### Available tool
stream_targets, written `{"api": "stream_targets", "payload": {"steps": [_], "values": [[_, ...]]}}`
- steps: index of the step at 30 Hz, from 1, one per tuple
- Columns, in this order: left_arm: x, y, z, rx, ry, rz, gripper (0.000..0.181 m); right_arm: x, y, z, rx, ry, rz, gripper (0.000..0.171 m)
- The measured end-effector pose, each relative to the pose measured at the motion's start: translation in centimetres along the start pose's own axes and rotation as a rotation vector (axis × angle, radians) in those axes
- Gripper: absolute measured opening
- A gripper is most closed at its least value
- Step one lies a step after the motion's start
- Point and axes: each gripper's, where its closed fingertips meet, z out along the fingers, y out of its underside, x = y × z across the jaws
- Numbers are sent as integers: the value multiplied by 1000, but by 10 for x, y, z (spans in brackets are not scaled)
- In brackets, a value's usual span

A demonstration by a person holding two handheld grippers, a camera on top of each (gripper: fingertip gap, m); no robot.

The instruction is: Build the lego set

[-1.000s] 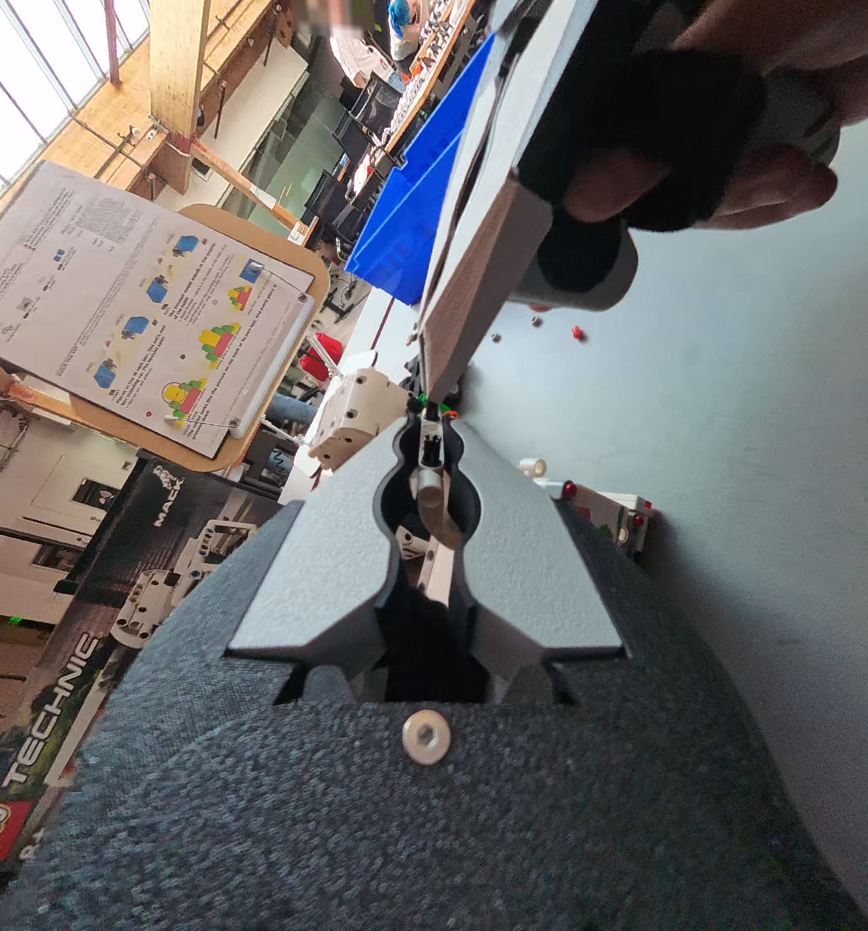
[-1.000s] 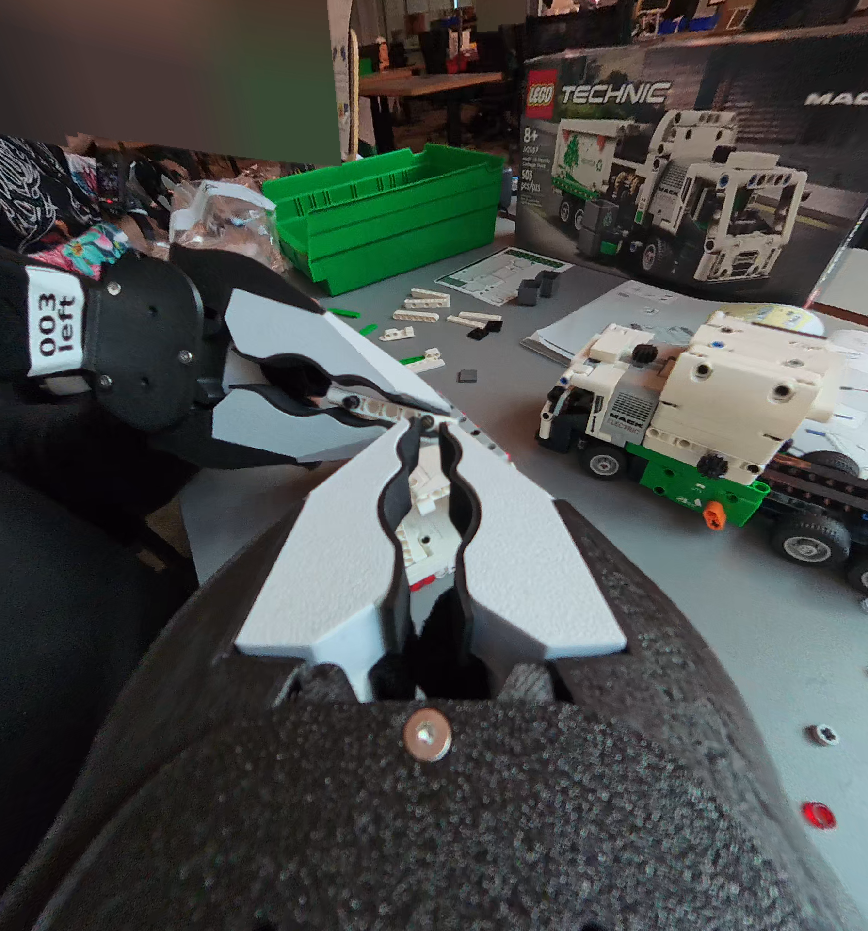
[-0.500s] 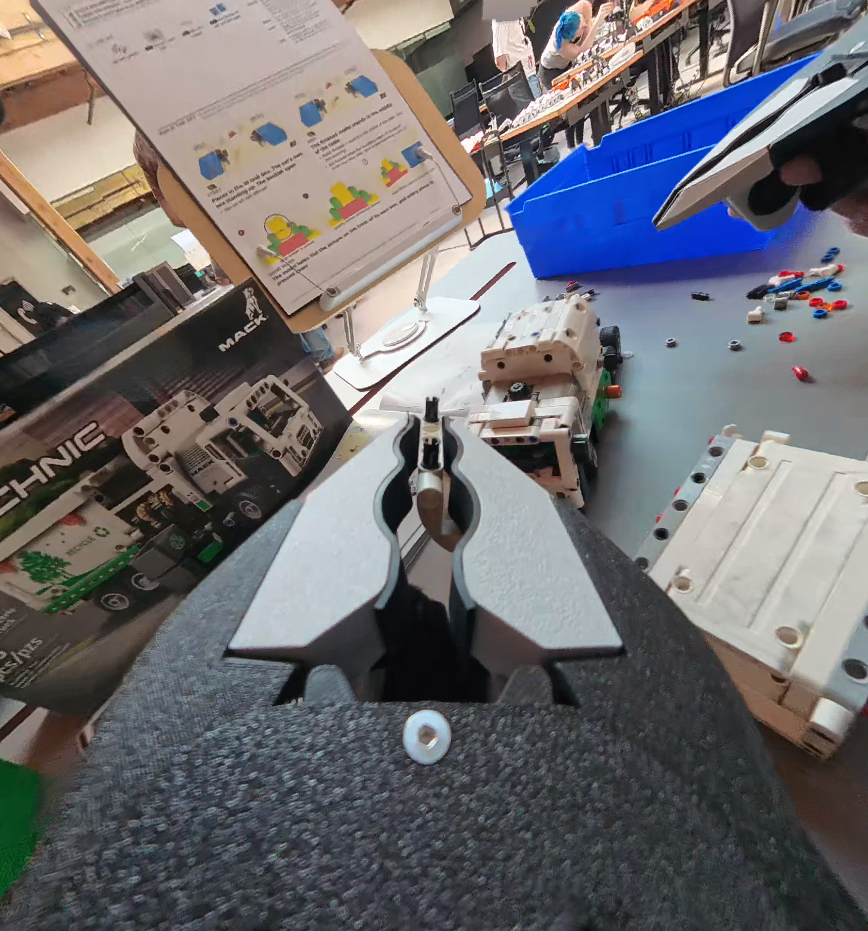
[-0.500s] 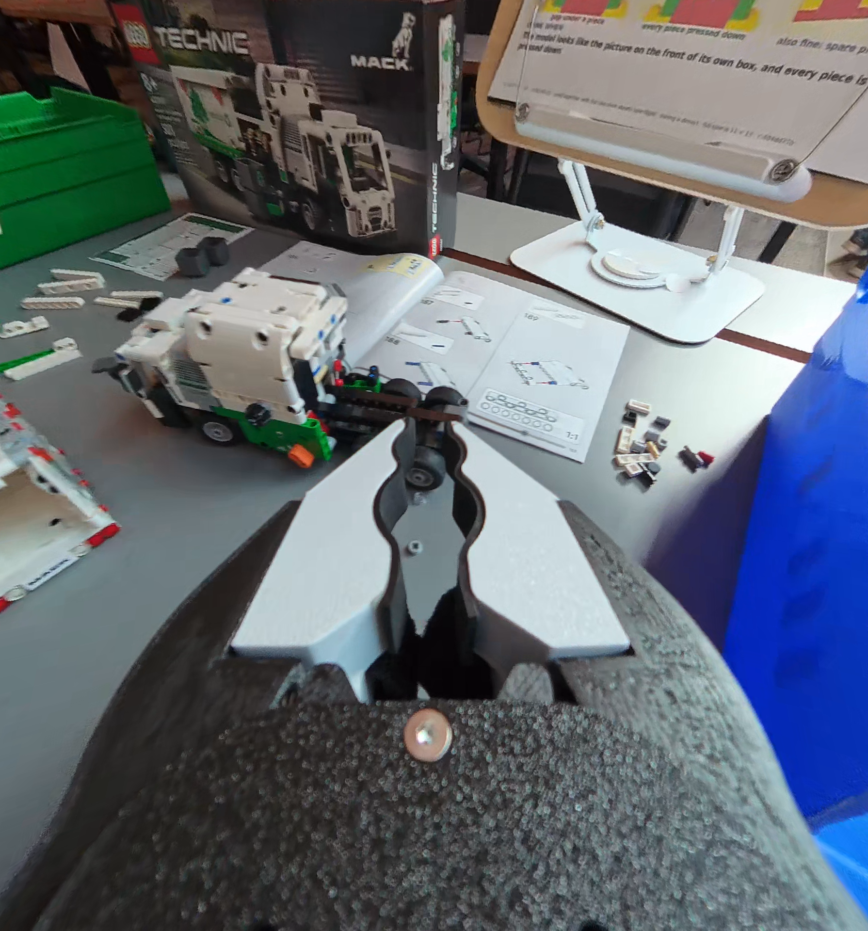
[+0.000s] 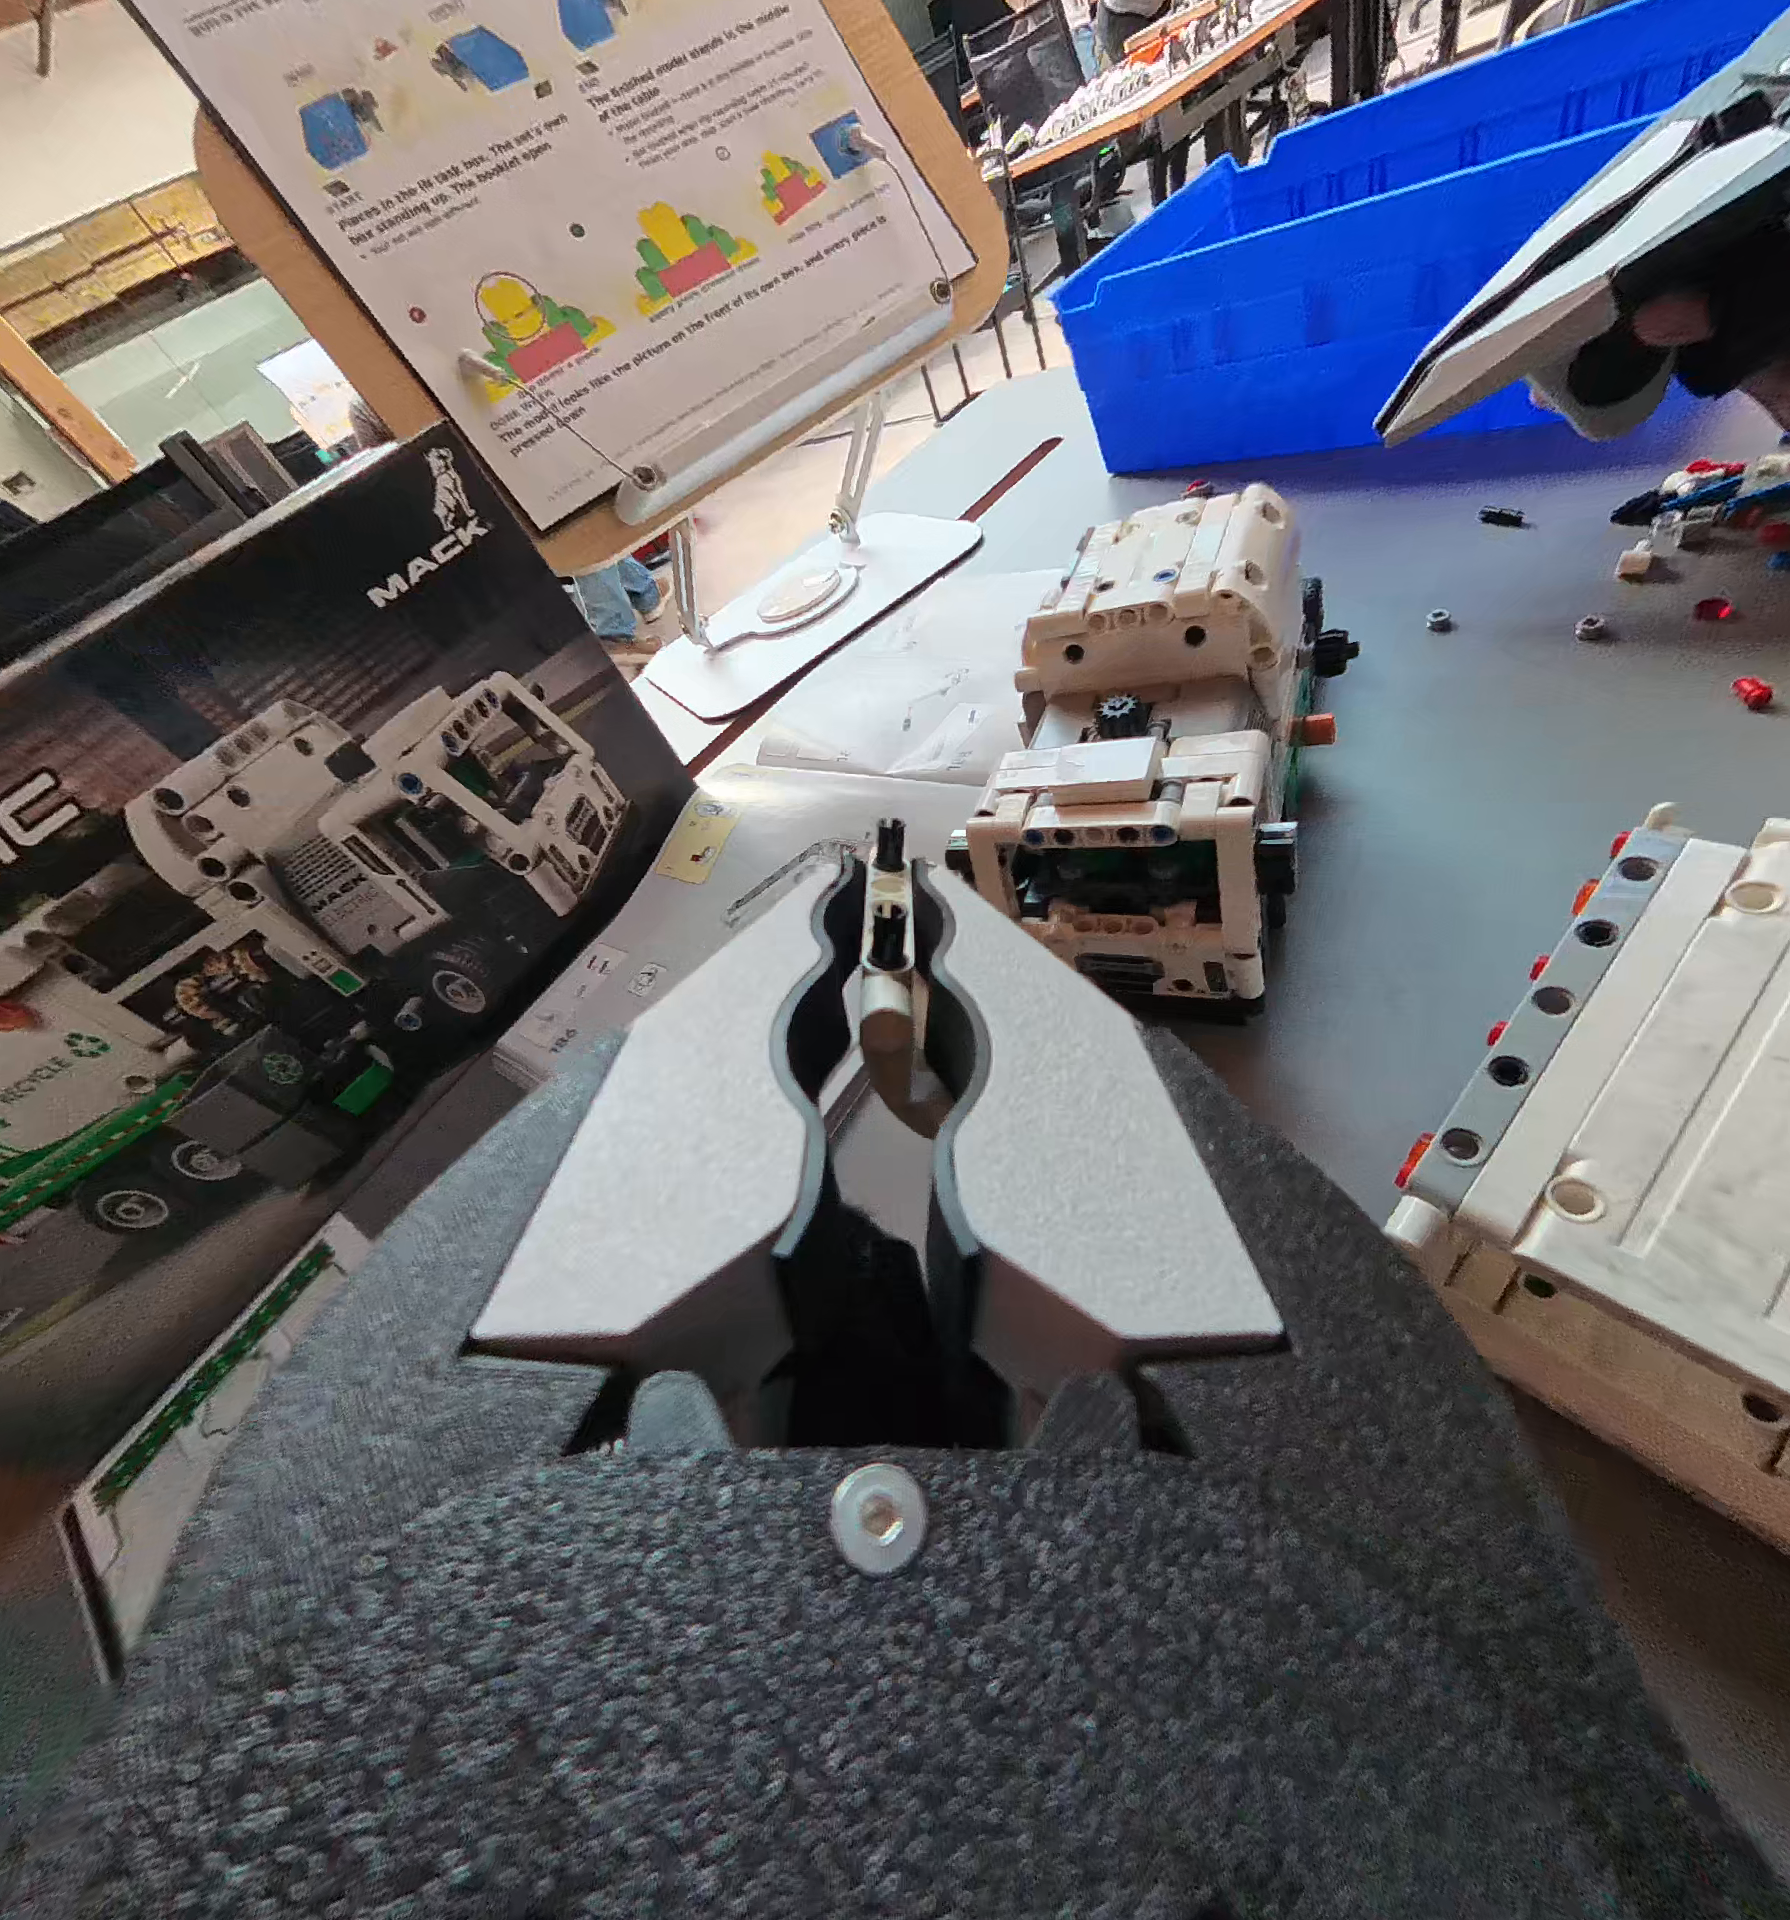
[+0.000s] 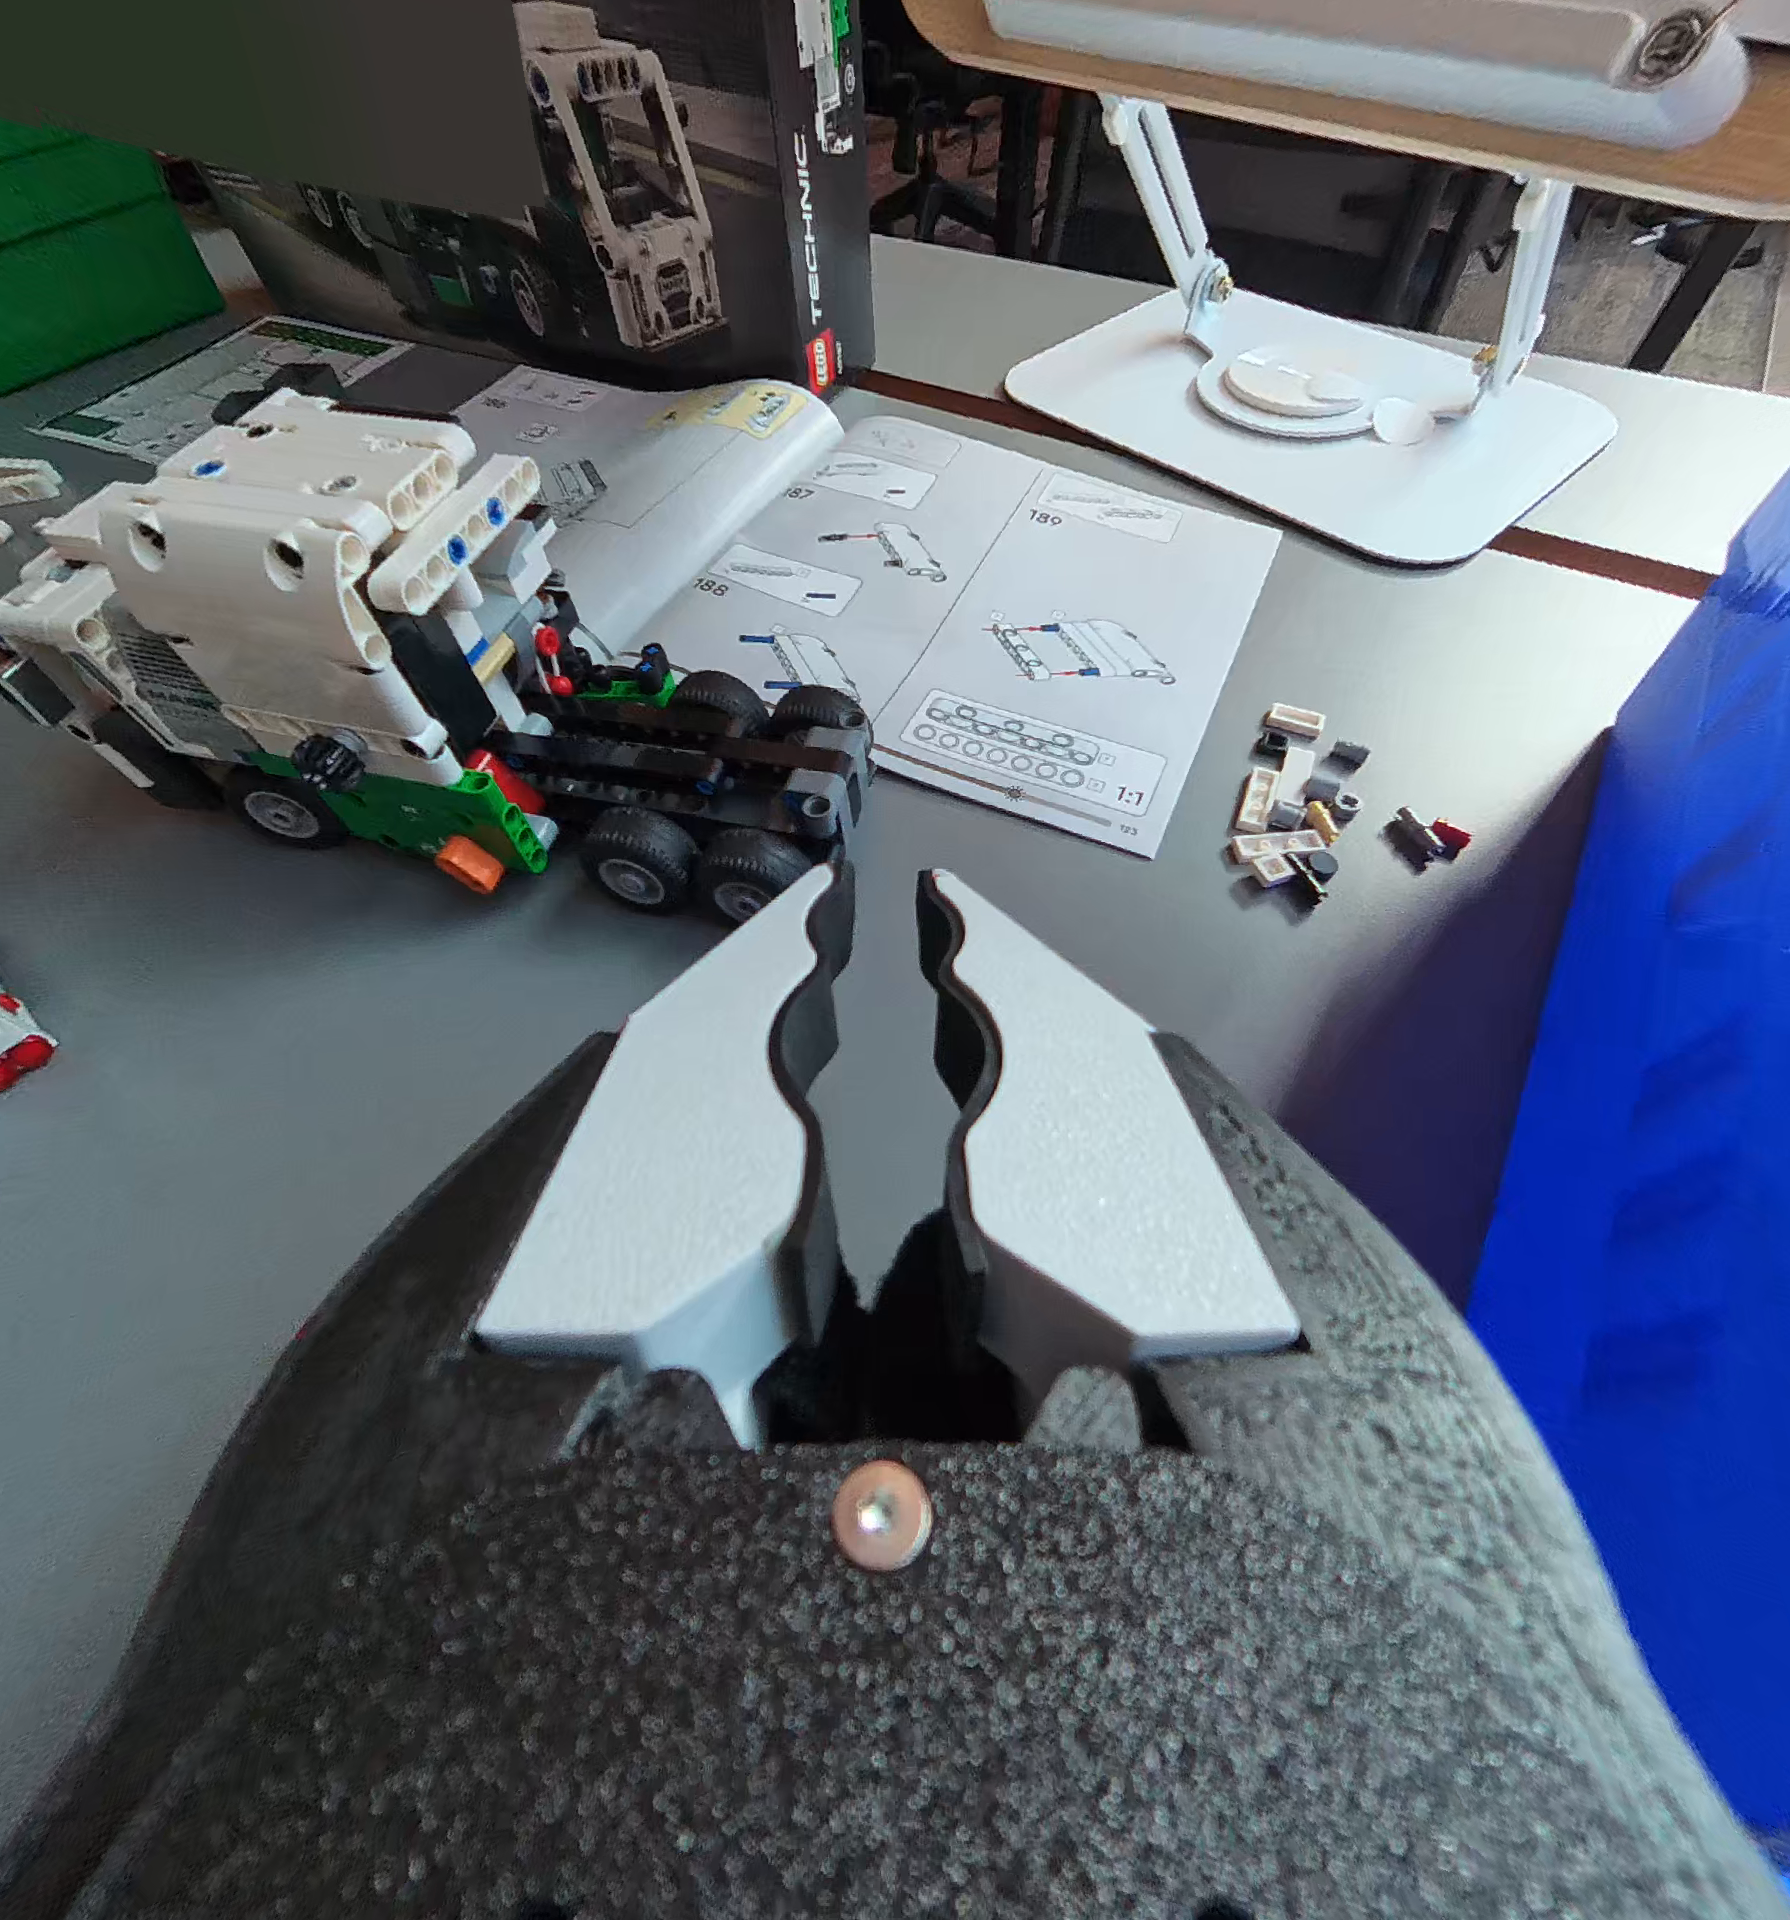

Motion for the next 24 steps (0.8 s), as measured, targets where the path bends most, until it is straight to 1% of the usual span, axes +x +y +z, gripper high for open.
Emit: {"api": "stream_targets", "payload": {"steps": [5, 14, 24], "values": [[6, 9, 5, -18, 49, -49, 4, 1, 2, 2, -15, 28, -53, 10], [8, 24, 12, -74, 56, -43, 5, -2, 2, 2, -12, 13, -52, 10], [7, 30, 15, -87, 64, -57, 5, -3, 3, 2, -15, 11, -67, 9]]}}
